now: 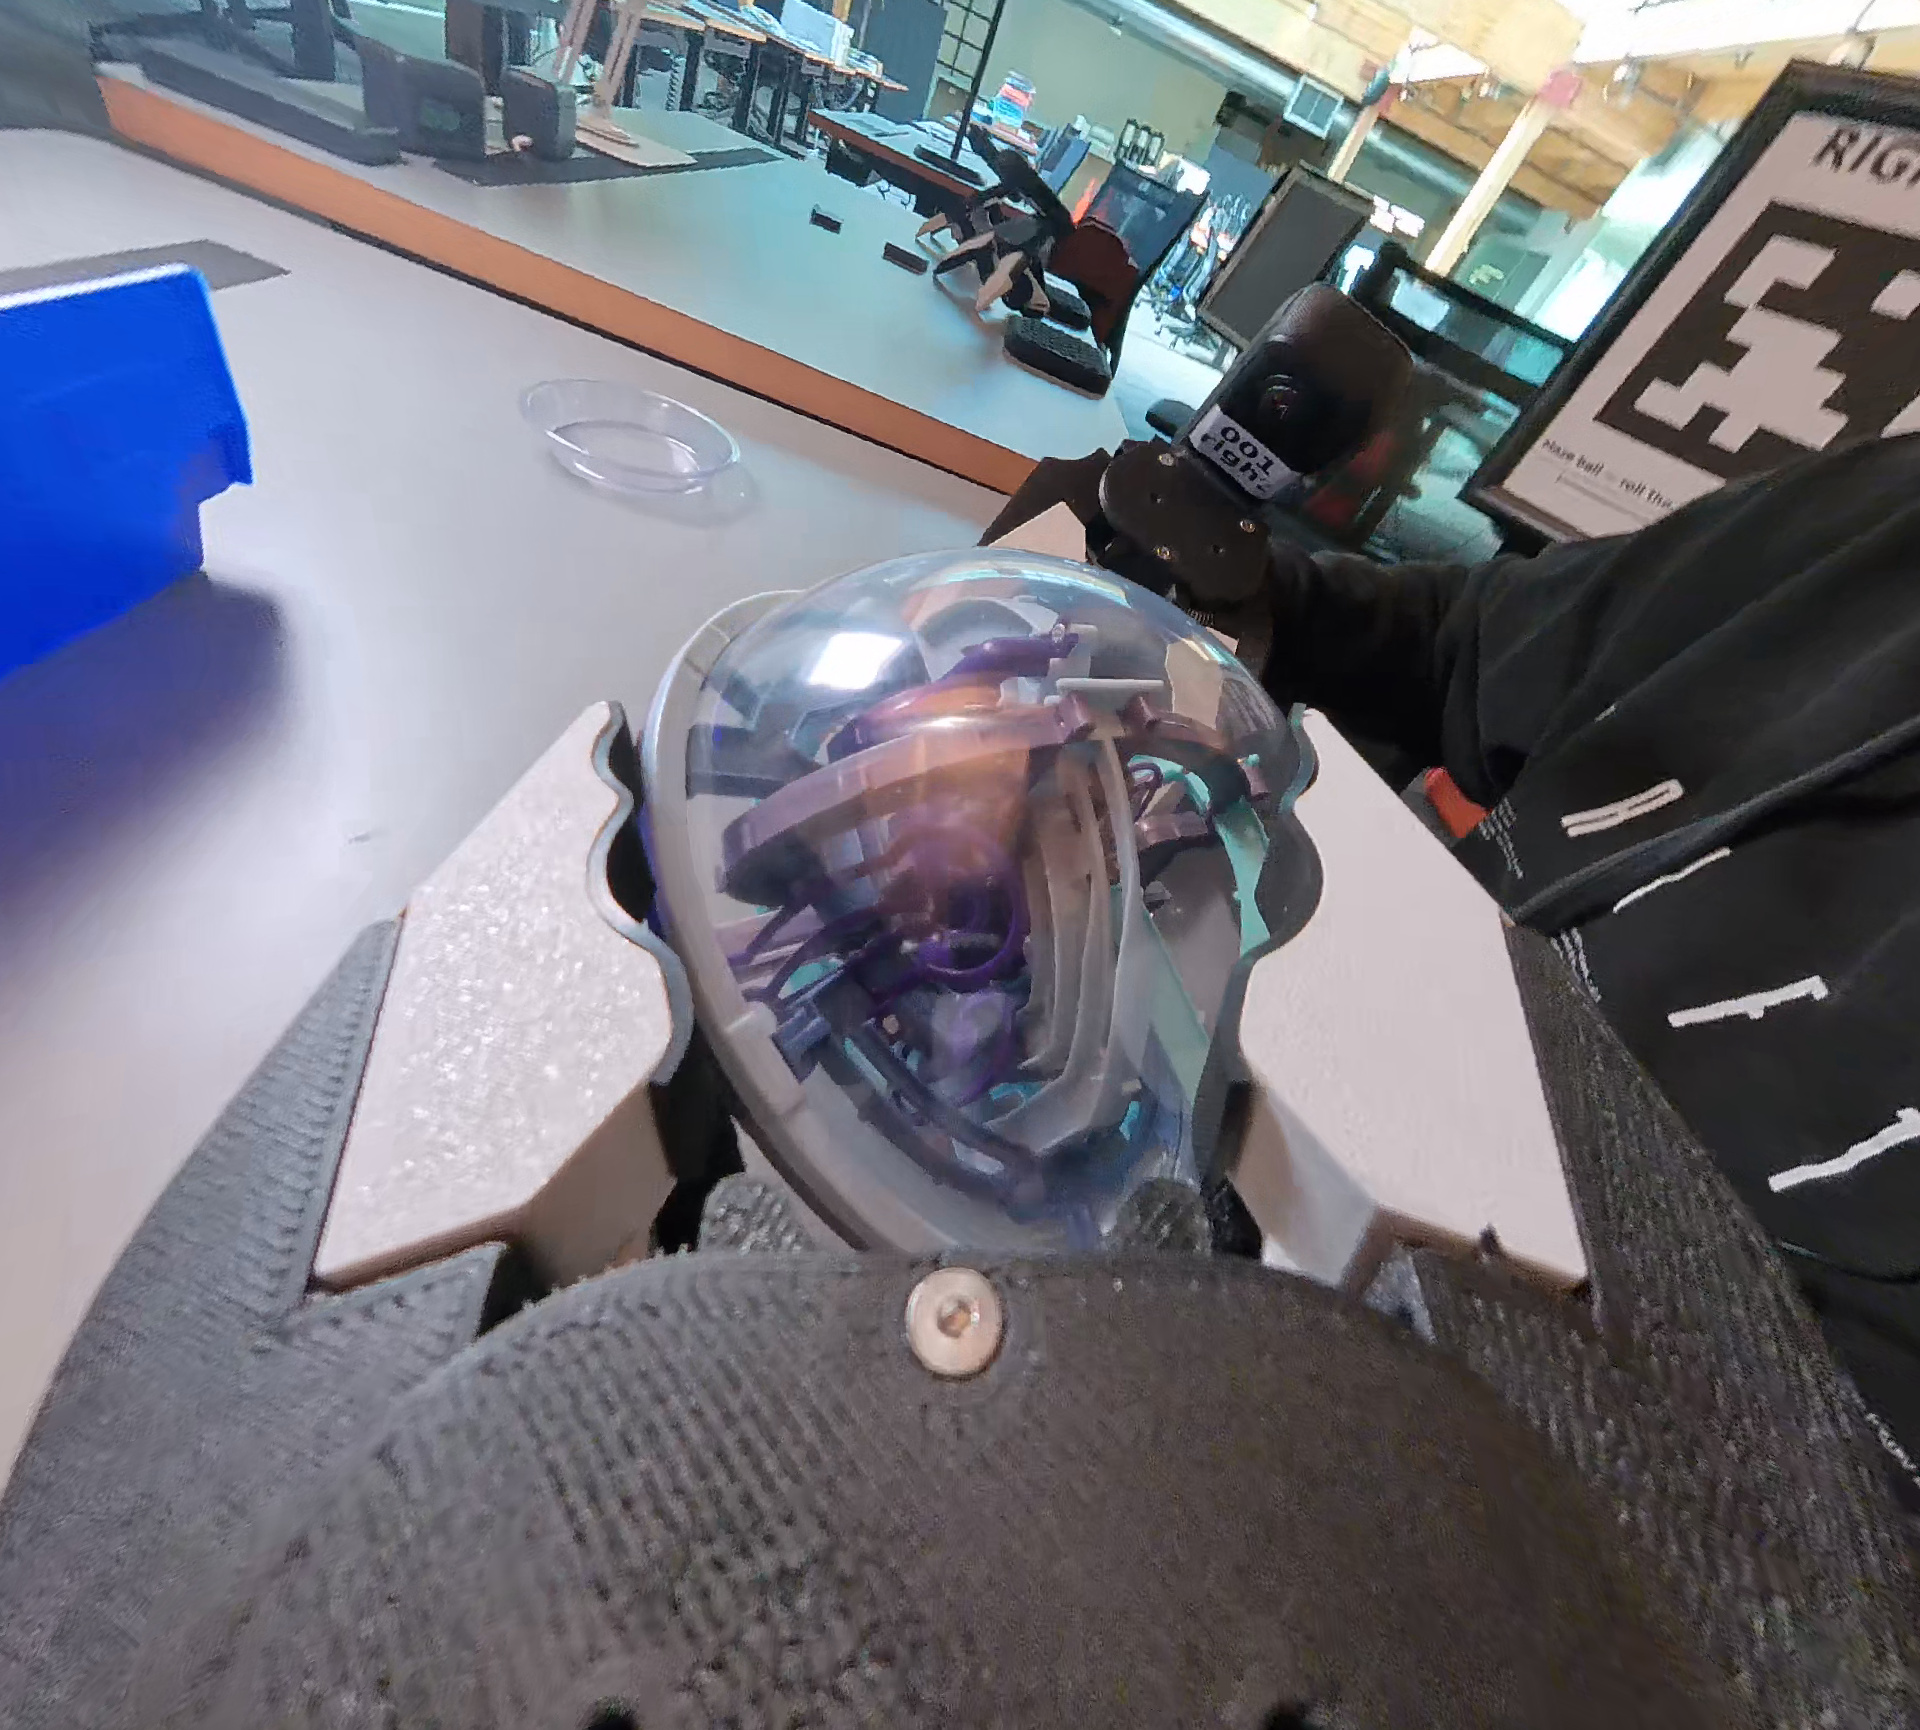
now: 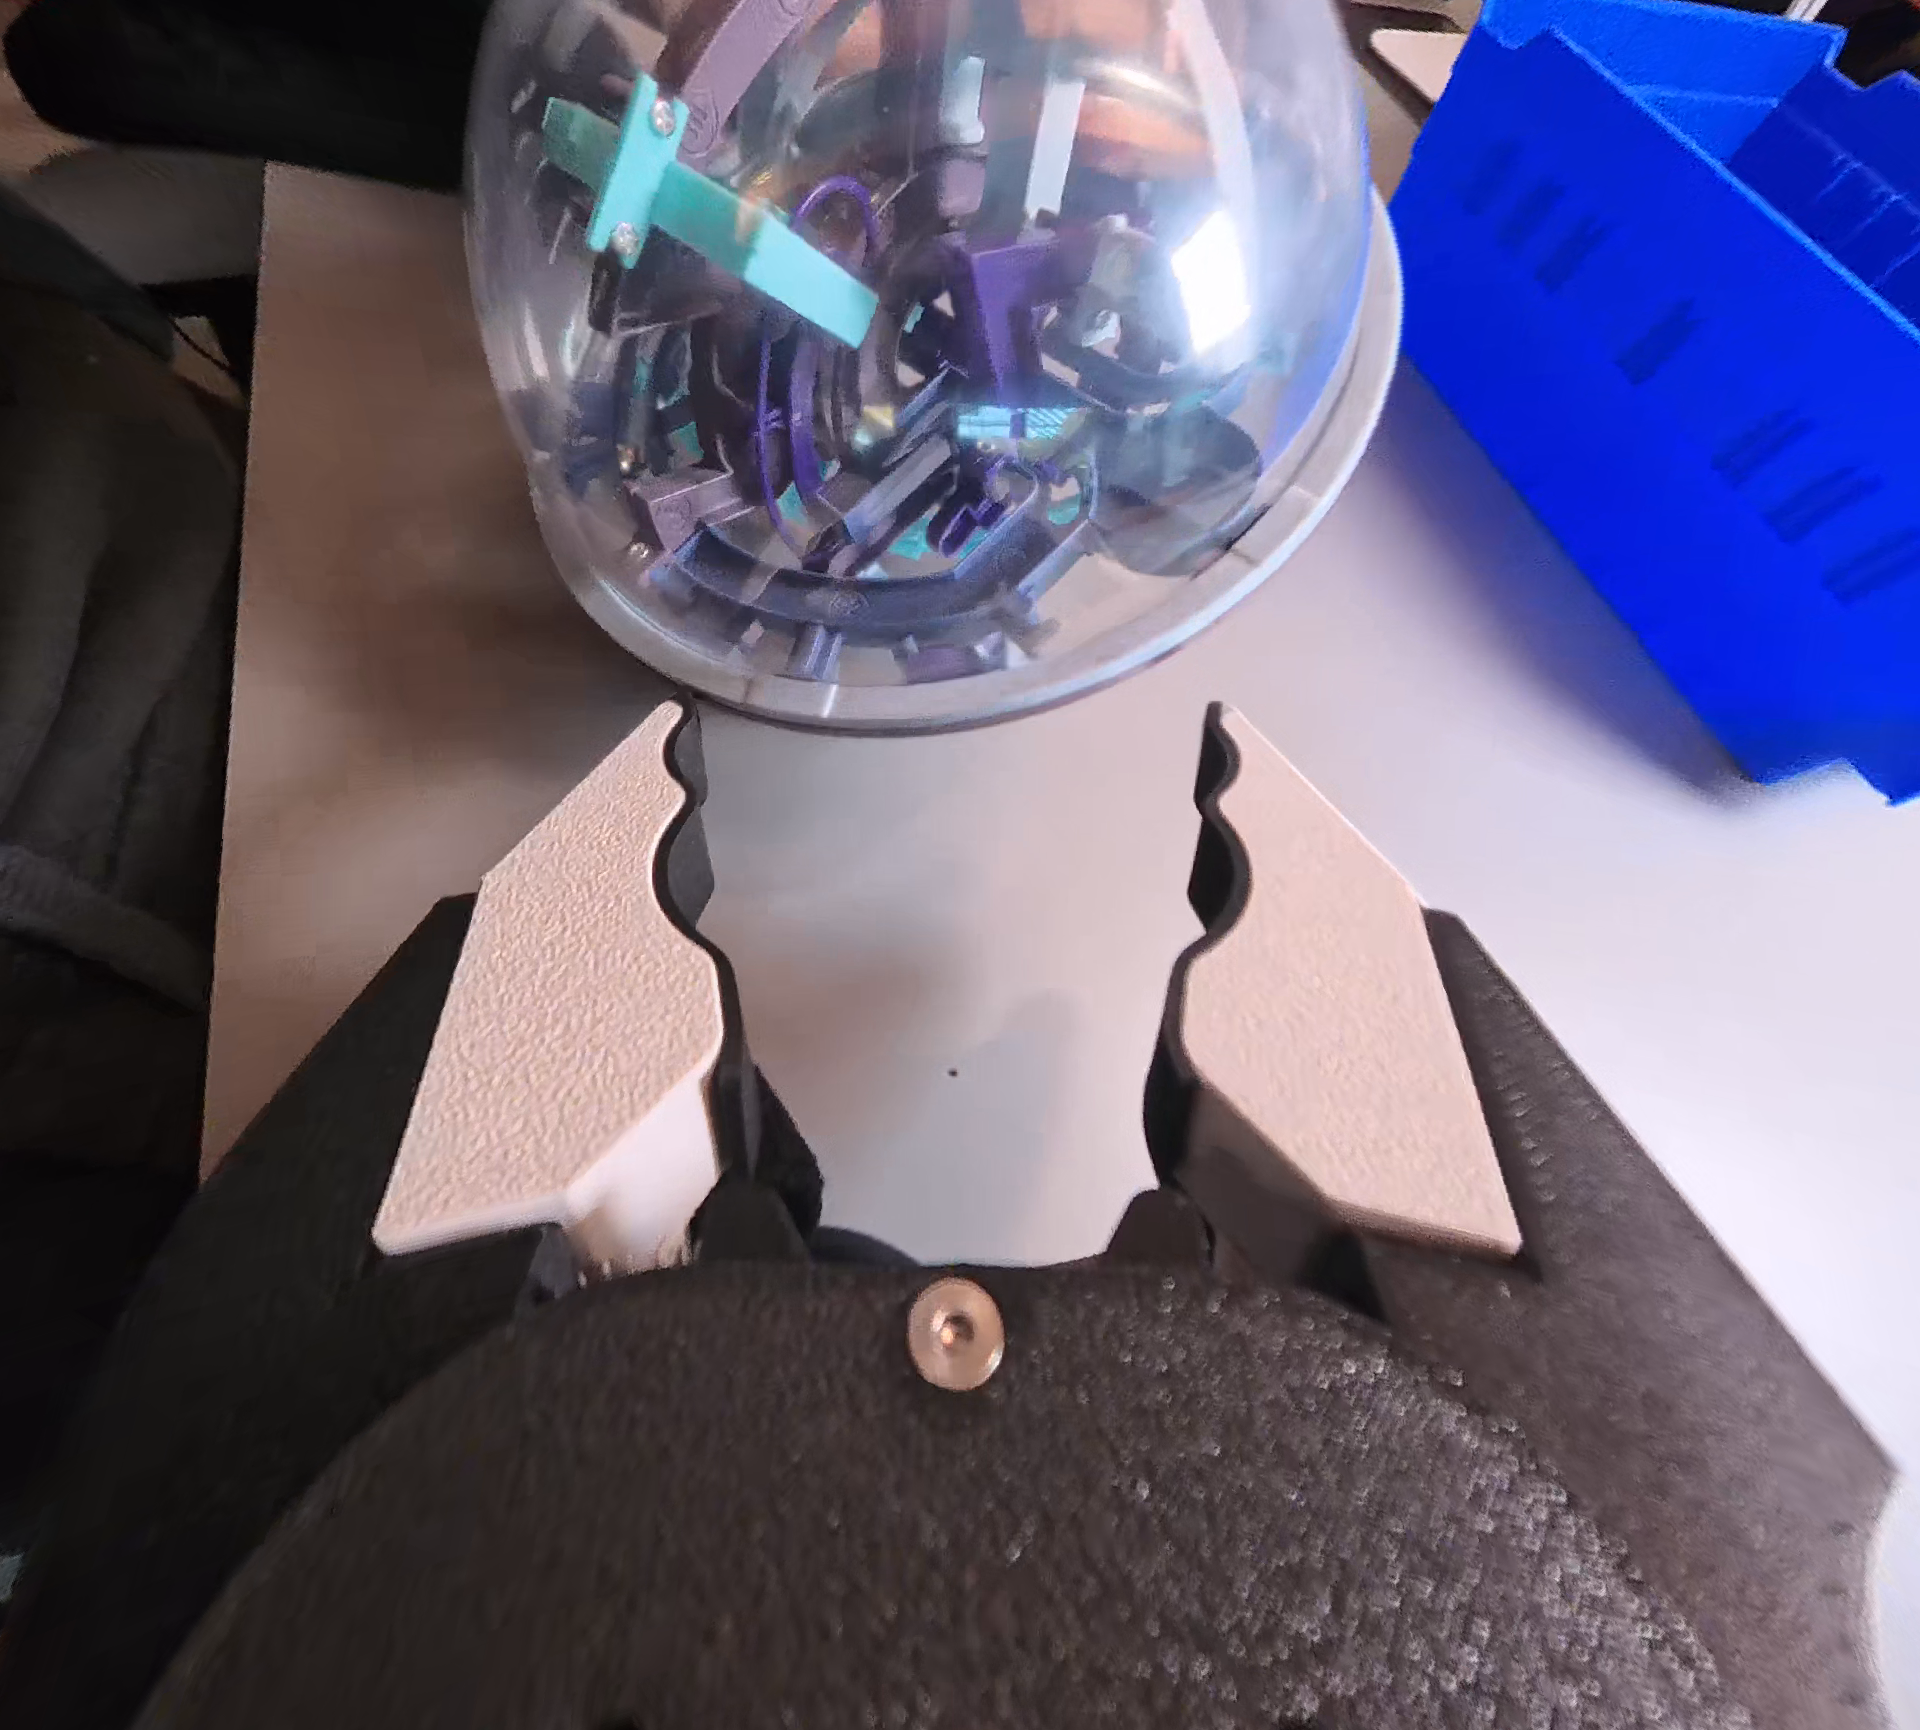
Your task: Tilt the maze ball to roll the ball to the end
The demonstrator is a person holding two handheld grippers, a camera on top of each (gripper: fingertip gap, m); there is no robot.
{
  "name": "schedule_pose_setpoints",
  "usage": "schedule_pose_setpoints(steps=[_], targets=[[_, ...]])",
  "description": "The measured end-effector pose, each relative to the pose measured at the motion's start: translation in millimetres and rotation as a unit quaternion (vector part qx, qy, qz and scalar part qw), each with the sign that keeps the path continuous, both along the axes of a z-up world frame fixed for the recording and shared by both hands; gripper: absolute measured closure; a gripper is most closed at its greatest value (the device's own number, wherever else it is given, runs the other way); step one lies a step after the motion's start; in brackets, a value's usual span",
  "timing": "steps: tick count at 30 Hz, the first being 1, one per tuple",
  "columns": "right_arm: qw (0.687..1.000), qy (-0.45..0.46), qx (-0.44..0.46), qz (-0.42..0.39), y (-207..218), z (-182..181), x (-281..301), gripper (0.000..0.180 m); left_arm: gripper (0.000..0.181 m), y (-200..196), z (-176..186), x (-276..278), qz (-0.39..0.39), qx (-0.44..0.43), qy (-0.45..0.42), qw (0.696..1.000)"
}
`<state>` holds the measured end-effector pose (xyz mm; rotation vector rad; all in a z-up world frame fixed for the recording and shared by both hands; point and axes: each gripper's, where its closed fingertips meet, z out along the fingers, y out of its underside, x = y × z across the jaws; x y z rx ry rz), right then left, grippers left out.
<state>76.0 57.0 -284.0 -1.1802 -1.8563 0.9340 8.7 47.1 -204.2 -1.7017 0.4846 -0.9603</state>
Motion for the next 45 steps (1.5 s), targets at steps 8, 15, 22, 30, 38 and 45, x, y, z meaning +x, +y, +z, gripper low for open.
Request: schedule_pose_setpoints(steps=[8,15,22,30,38,45], targets=[[0.998,0.003,0.019,-0.058,17.1,7.0,1.3,0.094,0.062,8.1,-3.5,-20.1,0.029,-0.031,-0.046,0.998],[0.996,0.021,0.052,-0.069,6.2,19.5,9.7,0.092,0.061,9.0,-4.2,-23.1,0.037,-0.036,-0.055,0.997],[0.994,0.032,0.076,-0.067,-1.3,15.9,0.0,0.087,0.061,10.4,-4.1,-22.4,0.039,-0.039,-0.054,0.997],[0.996,0.046,0.062,-0.054,-2.4,10.9,-7.2,0.087,0.061,11.4,-3.3,-19.6,0.03,-0.035,-0.053,0.998],[0.993,0.068,0.081,-0.046,-5.3,10.3,-6.9,0.09,0.062,8.9,-1.7,-16.0,0.008,-0.015,-0.05,0.999],[0.988,0.079,0.12,-0.049,-6.6,8.7,-6.1,0.095,0.062,4.6,1.0,-13.2,-0.007,0.015,-0.045,0.999]])
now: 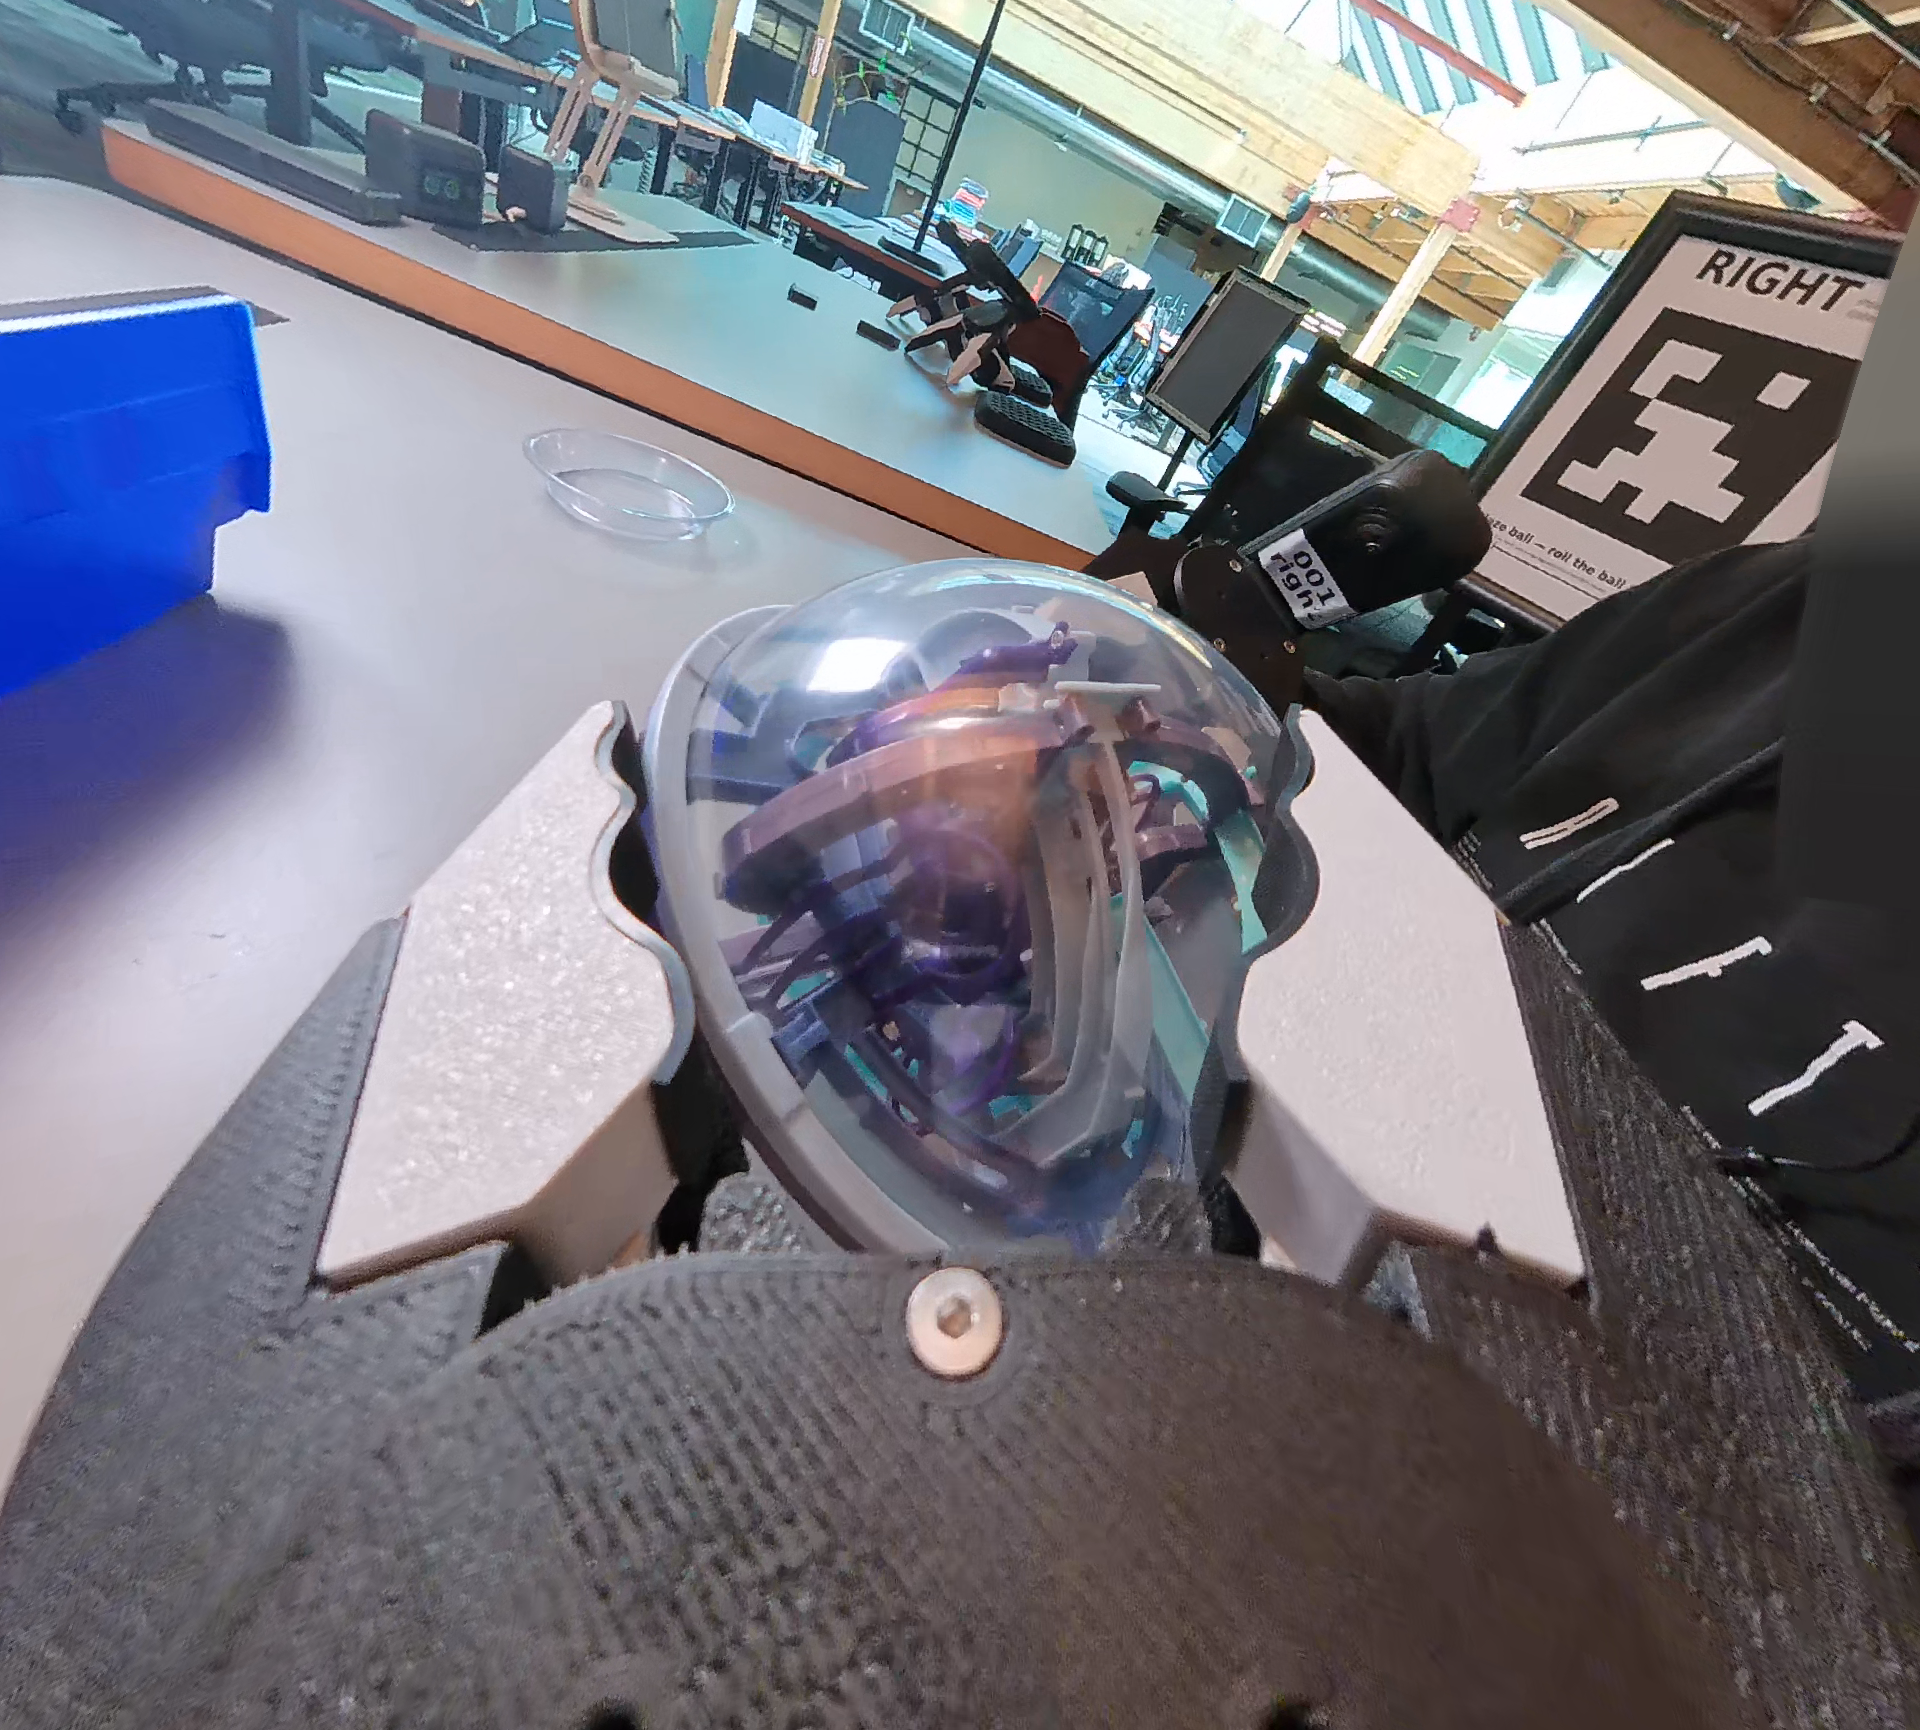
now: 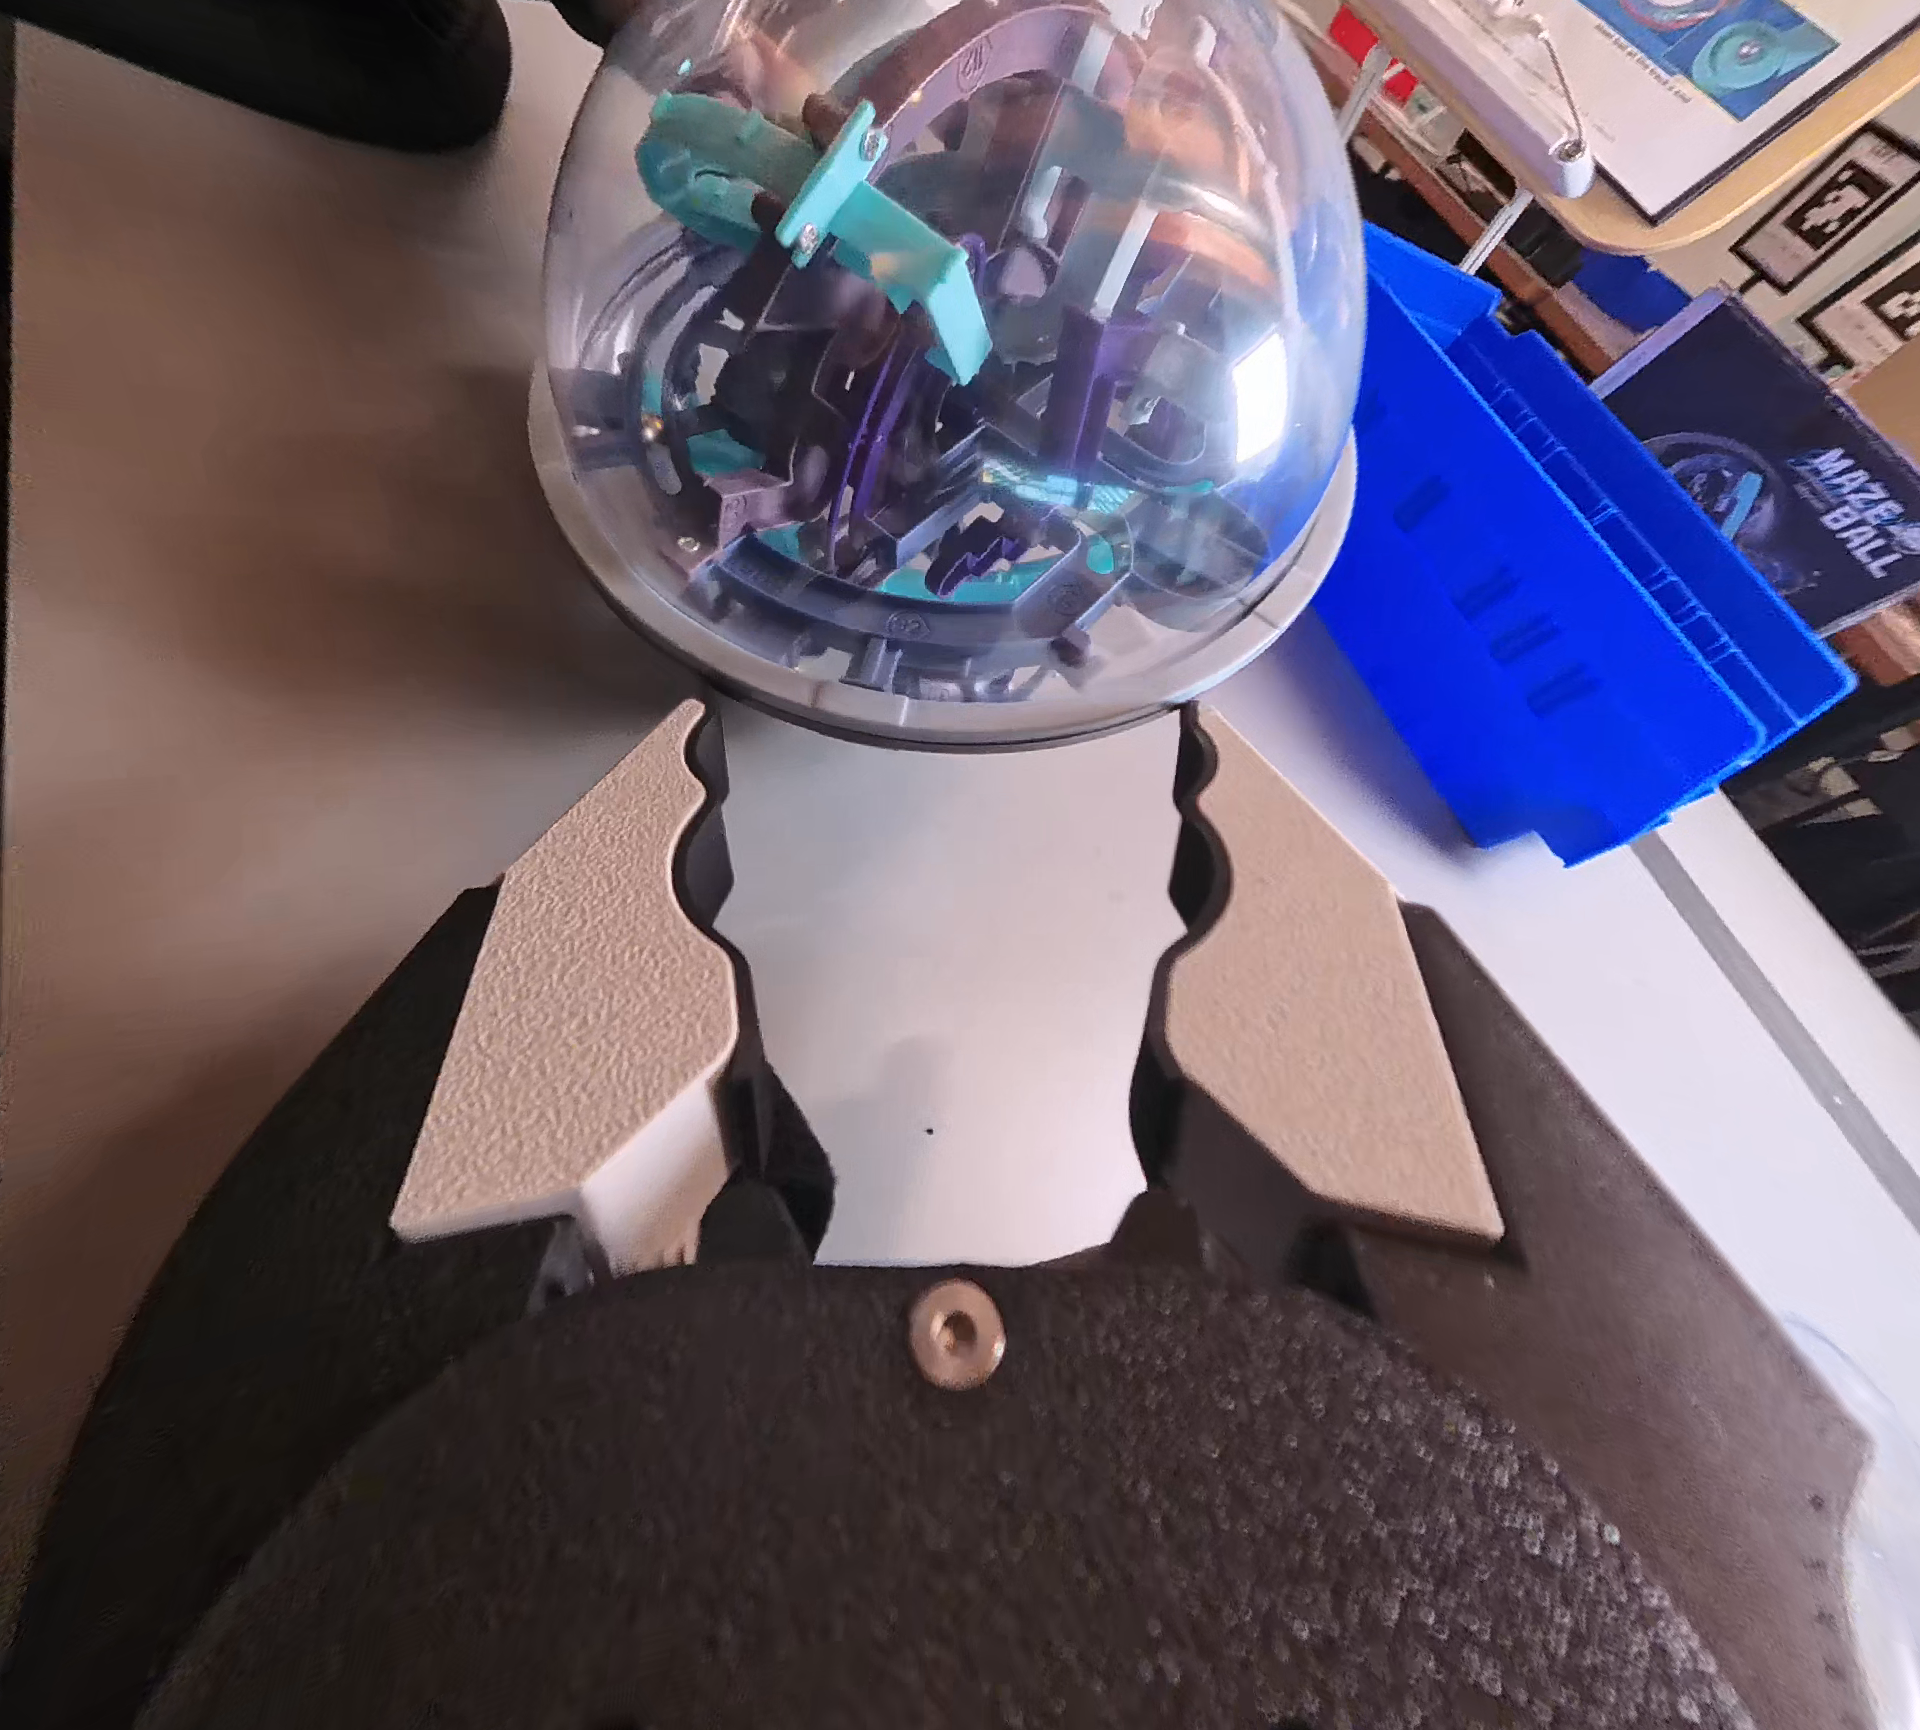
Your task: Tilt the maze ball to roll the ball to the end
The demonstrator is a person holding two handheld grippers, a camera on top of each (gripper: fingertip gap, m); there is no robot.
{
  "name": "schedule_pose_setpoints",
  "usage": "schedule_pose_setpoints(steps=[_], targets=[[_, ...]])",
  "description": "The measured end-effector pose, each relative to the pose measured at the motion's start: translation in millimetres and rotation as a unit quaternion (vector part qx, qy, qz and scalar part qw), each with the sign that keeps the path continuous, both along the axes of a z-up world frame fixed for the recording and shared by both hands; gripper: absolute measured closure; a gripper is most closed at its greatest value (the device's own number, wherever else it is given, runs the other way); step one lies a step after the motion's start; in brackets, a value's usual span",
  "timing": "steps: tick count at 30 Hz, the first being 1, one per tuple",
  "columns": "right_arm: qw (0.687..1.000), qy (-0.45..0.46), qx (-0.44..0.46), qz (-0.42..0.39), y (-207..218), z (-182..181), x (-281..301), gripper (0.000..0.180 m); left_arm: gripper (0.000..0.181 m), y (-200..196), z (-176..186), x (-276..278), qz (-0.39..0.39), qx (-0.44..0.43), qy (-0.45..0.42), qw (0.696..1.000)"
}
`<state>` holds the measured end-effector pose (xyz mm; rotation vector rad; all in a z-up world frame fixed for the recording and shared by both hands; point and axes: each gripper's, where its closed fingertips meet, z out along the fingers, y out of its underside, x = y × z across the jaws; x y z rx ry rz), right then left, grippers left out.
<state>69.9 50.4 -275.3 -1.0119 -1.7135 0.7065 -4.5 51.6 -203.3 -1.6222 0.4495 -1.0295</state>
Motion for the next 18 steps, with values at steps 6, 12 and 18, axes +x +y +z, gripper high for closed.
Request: schedule_pose_setpoints(steps=[6,12,18], targets=[[0.999,0.001,0.048,-0.008,0.3,-3.9,-0.7,0.094,0.067,-3.0,2.5,-0.5,-0.003,0.009,0.001,1.0],[0.998,0.006,0.058,-0.012,1.4,-3.7,-1.0,0.095,0.066,-5.2,2.6,2.0,-0.007,0.016,0.014,1.0],[1.0,0.003,0.026,-0.013,4.3,-3.0,-2.4,0.096,0.066,2.5,0.0,-2.5,0.0,-0.021,-0.017,1.0]])
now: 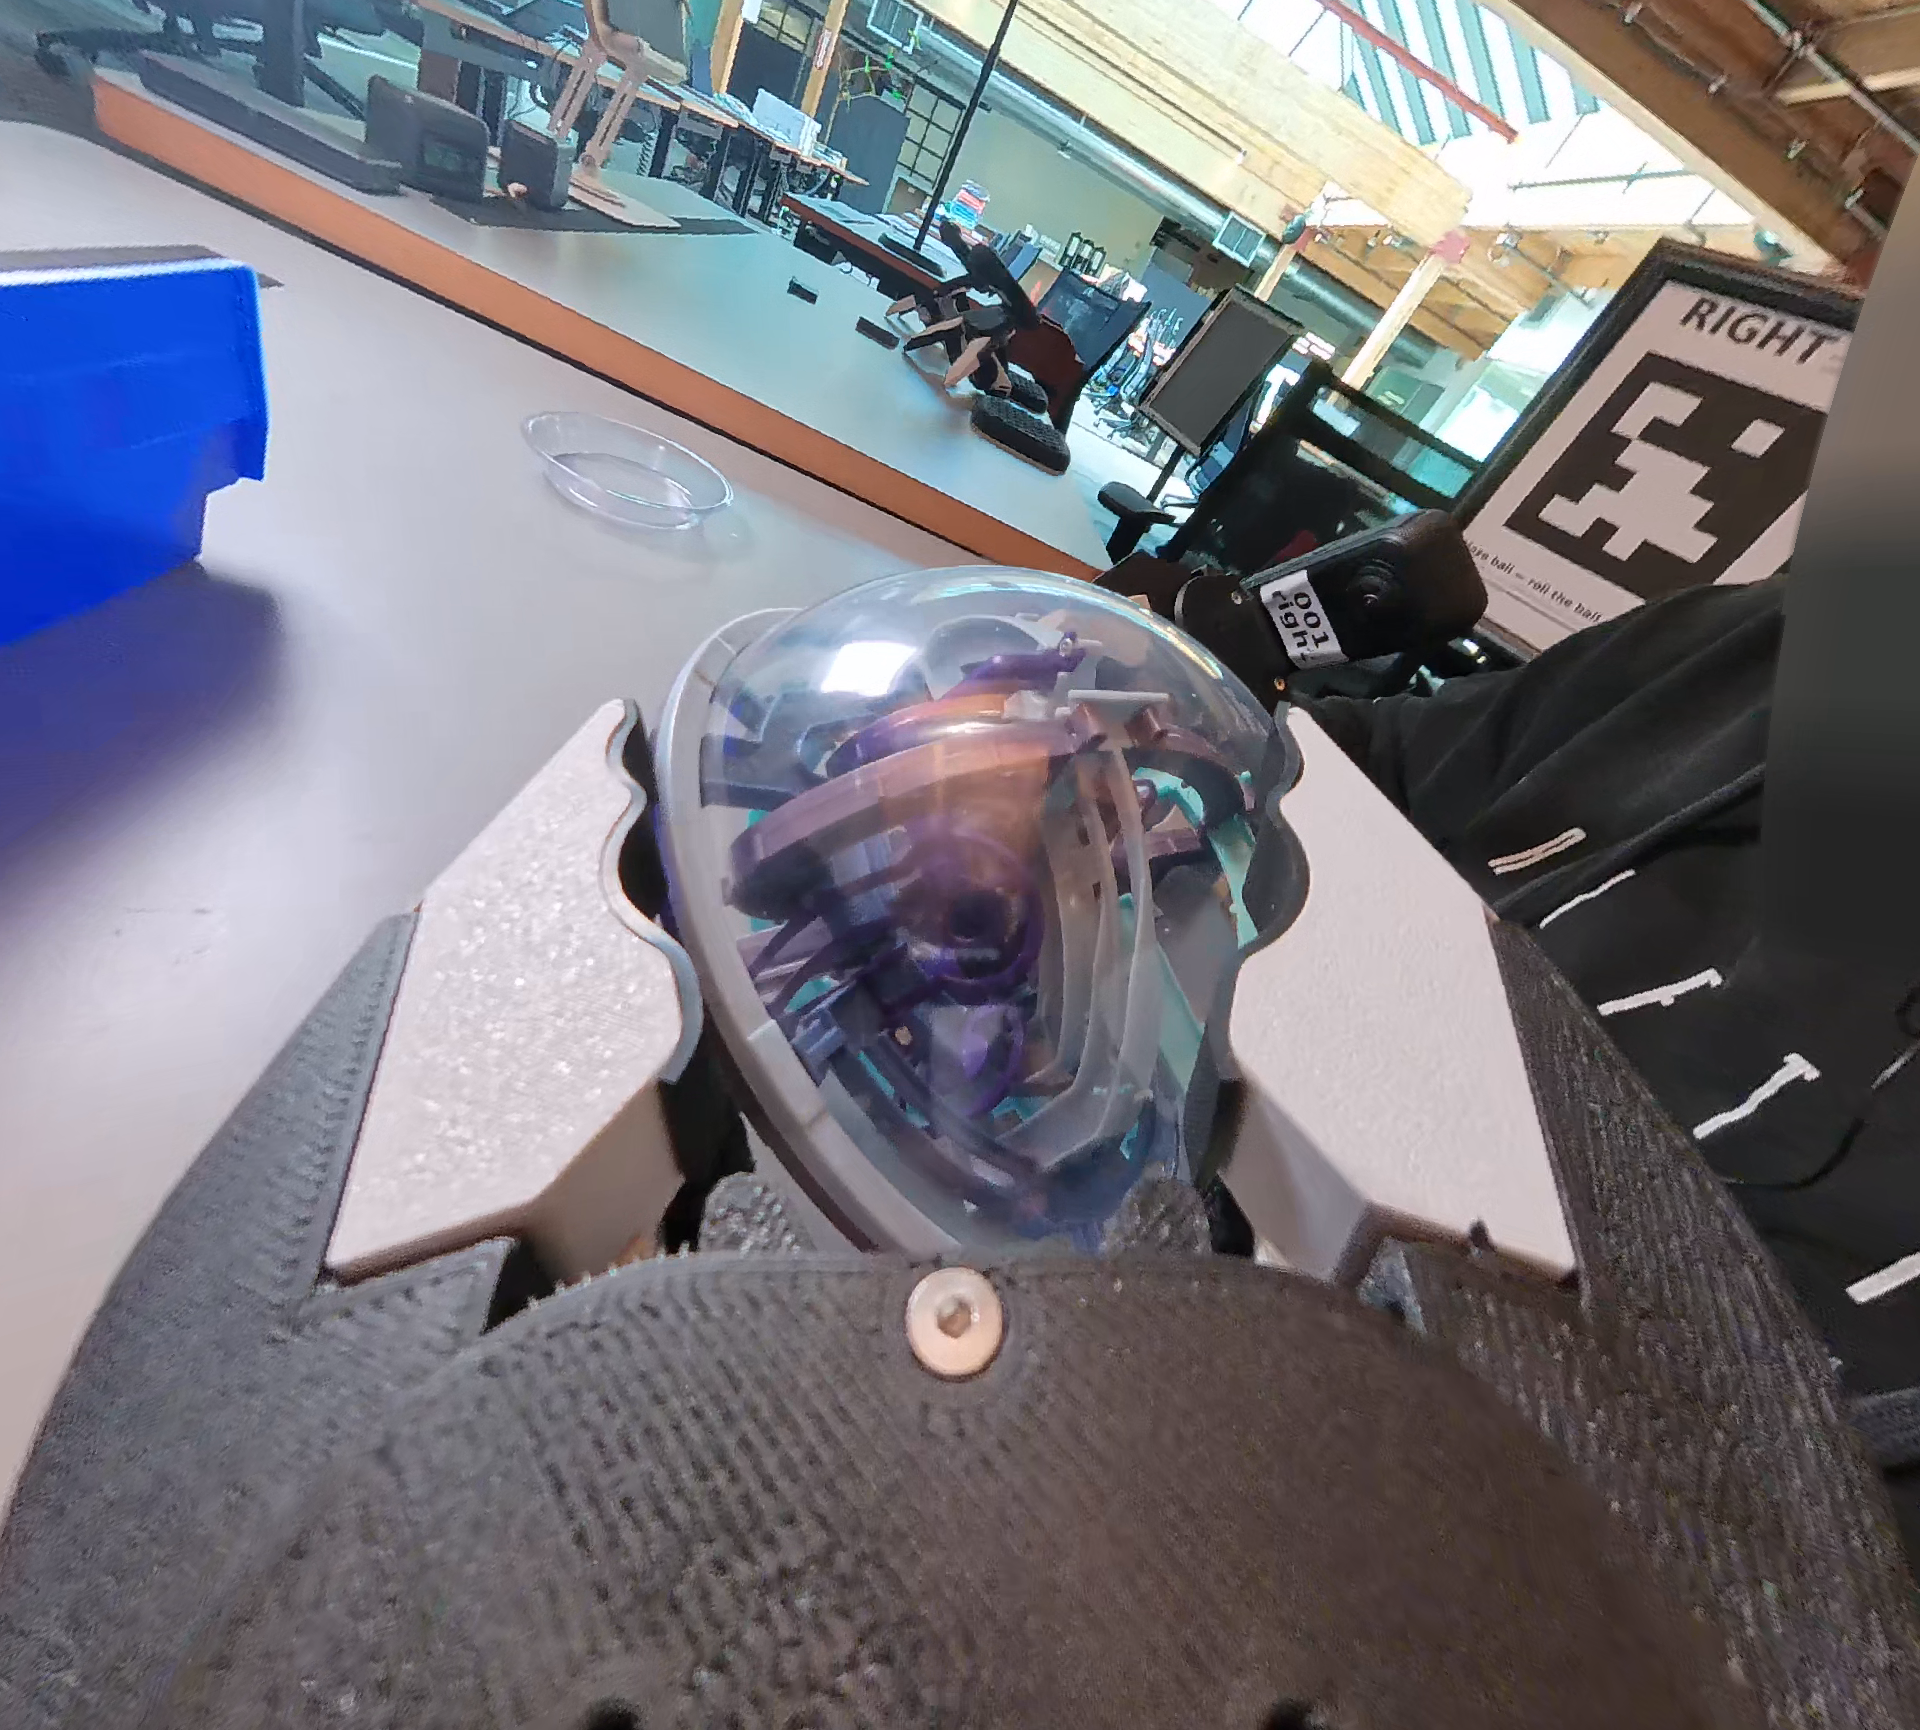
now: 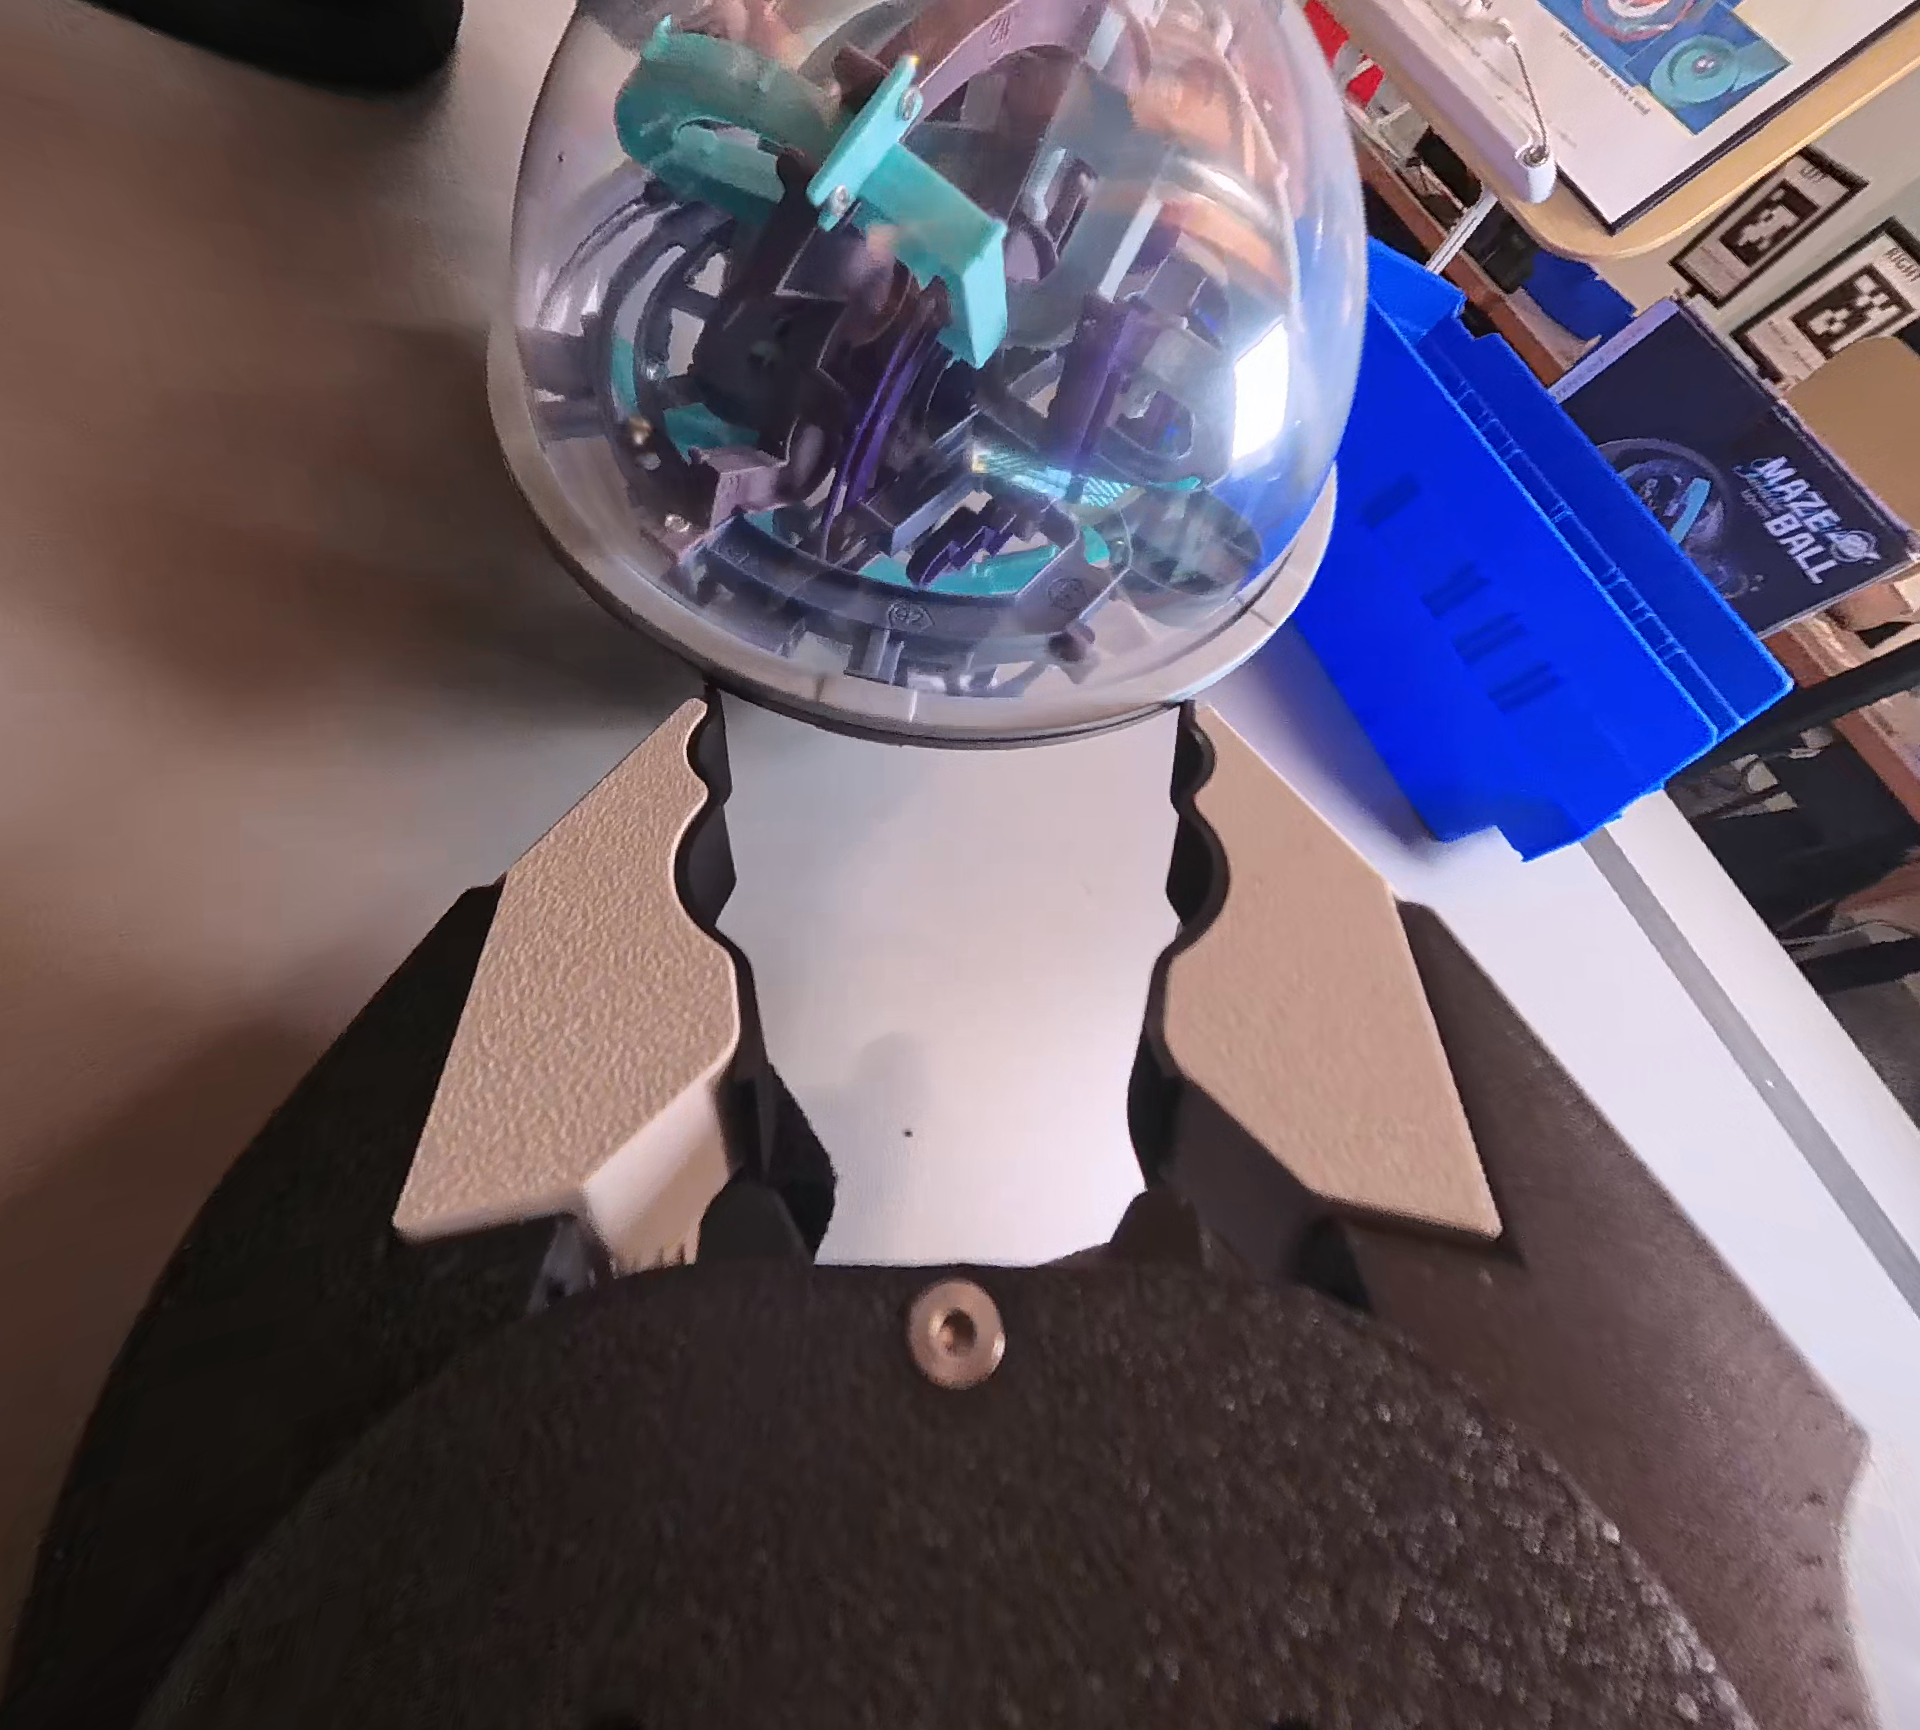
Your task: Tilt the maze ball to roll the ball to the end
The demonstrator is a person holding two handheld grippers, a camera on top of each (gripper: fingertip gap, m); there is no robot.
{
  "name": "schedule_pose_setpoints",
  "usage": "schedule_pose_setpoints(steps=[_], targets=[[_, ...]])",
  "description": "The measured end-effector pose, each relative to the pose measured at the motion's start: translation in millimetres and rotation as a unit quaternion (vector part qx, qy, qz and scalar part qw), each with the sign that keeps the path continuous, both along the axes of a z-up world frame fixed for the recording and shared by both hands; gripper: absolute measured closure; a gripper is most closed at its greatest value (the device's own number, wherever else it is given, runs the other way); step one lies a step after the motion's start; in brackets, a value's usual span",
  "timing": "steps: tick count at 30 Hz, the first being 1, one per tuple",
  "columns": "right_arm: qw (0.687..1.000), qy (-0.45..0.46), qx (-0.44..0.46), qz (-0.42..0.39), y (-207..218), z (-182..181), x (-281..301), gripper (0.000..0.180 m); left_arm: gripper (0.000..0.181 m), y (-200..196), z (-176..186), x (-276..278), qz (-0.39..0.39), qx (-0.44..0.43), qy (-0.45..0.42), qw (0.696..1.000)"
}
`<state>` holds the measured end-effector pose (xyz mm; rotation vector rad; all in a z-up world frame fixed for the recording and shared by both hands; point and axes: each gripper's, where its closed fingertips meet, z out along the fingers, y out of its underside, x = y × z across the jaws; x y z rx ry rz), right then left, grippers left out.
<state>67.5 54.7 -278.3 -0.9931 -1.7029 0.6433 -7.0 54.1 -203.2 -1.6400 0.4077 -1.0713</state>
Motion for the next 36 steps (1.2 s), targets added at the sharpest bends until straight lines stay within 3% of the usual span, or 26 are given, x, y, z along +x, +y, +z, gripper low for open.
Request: schedule_pose_setpoints(steps=[23,36], targets=[[0.999,0.017,0.045,0.019,-9.5,1.8,1.7,0.106,0.066,-9.7,-0.1,-0.5,-0.073,0.031,-0.04,0.996],[0.997,0.034,0.066,0.037,-16.5,5.4,5.7,0.111,0.068,-21.6,3.9,5.4,-0.097,0.085,-0.009,0.992]])
